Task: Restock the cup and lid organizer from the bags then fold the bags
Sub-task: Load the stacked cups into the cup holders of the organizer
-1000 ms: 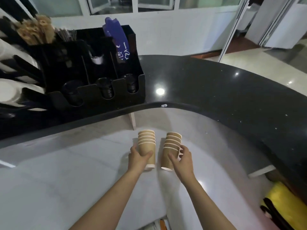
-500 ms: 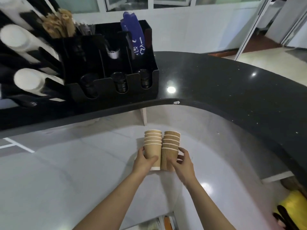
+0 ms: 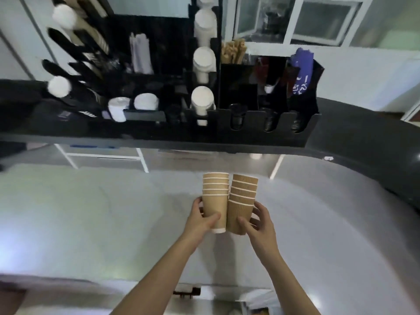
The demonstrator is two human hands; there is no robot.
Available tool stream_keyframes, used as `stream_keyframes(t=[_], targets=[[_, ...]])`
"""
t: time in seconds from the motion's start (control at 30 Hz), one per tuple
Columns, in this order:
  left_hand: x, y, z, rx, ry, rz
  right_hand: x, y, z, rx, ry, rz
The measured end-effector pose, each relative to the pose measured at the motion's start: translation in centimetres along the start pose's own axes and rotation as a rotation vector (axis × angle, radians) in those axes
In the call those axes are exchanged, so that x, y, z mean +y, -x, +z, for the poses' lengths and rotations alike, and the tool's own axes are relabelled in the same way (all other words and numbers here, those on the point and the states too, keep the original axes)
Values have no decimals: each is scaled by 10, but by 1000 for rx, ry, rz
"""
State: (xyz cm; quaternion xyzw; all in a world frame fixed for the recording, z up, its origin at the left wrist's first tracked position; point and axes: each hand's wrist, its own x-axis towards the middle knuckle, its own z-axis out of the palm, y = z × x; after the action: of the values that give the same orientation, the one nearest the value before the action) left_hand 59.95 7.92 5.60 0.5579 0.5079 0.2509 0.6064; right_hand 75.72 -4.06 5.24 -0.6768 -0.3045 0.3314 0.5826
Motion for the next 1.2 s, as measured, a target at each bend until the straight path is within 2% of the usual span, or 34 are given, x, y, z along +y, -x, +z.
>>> stream_keyframes(t=[0.33, 0.5, 0.87, 1.2], targets=[[1, 74, -191, 173, 185, 137, -64, 68, 174, -222, -18, -168], [6, 96, -262, 249, 231, 197, -90, 90, 238, -278, -20, -216], [19, 91, -356, 362, 312, 246, -134, 82, 338, -401, -19, -277], [82, 35, -423, 415, 277, 375, -175, 12, 419, -401, -186, -275]])
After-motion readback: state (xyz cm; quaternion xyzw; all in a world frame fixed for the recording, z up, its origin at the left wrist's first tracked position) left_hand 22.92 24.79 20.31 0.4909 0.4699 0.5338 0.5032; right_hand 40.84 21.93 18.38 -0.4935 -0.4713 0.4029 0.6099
